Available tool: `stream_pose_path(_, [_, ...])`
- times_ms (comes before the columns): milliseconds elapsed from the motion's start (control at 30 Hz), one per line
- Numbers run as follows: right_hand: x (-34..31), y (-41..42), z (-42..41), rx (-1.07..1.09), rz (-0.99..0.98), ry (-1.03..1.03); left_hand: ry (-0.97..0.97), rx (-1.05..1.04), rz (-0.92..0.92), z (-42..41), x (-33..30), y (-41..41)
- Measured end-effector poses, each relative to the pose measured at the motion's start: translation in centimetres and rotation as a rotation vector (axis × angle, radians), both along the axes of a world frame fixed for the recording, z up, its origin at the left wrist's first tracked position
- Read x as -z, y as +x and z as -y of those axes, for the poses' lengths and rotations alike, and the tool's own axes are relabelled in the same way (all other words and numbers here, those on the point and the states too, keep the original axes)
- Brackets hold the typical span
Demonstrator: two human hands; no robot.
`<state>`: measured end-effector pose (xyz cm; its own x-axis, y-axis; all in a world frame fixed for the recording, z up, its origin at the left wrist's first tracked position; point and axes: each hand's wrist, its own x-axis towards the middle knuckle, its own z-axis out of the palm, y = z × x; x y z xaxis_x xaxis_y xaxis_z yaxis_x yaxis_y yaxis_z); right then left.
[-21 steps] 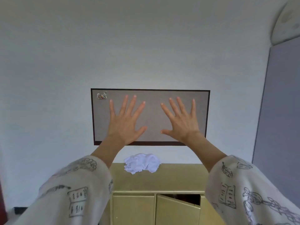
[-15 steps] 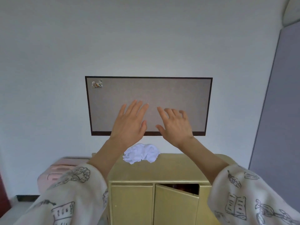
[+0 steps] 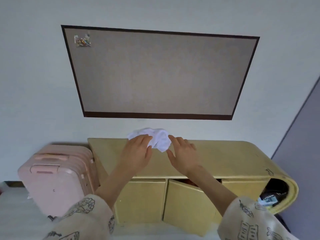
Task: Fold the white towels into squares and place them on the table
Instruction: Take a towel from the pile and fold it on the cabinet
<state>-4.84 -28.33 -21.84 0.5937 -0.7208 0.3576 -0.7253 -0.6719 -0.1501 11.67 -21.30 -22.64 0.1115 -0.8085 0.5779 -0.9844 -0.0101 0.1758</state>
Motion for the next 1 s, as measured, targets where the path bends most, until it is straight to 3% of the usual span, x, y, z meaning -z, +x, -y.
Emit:
stream_pose_path(500, [12.7,10.7,17.4,0.116,0.033,0.43,0.372,-0.083,-0.351,16.7,13.8,9.7])
stream_pose_path(767, [17.8,15.1,31.6,-0.019,-0.055,0.564,0.535,-0.16,-0.464,29.5,19.2,13.4])
stream_pose_path(1000, [22.3,20.8,40.8,-0.144,-0.183,0.629,0.621,-0.248,-0.578,35.0,23.2,15.3])
